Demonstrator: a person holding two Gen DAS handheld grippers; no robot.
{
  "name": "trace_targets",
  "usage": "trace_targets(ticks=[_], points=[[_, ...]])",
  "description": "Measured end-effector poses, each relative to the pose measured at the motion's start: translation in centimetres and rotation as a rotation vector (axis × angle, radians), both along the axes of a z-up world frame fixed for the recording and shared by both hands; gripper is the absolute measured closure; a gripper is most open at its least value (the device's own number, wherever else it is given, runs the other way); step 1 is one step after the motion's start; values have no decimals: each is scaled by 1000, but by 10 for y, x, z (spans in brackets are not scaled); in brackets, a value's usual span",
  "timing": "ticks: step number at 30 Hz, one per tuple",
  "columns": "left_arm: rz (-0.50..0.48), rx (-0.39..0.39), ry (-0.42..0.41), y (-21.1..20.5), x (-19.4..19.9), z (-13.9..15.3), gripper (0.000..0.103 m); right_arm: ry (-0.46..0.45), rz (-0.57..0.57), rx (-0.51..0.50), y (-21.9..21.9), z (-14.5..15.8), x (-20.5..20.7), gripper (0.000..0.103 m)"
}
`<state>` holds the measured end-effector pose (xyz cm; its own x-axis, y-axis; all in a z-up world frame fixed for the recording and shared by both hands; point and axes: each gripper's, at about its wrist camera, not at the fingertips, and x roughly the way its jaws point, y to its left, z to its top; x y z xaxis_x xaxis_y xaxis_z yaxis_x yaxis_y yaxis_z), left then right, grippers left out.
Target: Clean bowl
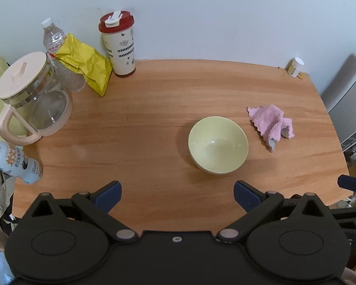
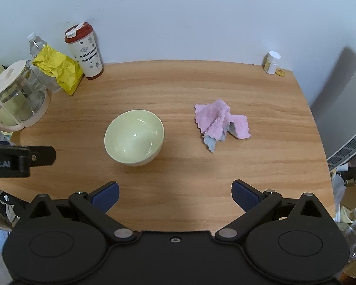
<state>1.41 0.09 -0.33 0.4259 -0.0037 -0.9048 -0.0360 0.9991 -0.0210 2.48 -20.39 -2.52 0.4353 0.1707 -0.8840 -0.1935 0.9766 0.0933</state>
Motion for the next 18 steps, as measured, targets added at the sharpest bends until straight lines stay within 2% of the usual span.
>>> trace_targets(ticks=[7,18], points=[[-12,18,-2,-8,-9,-8,1,28,1,0,3,-1,8,1],[-9,22,17,-4,1,-2,1,48,15,10,3,-6,12,1]])
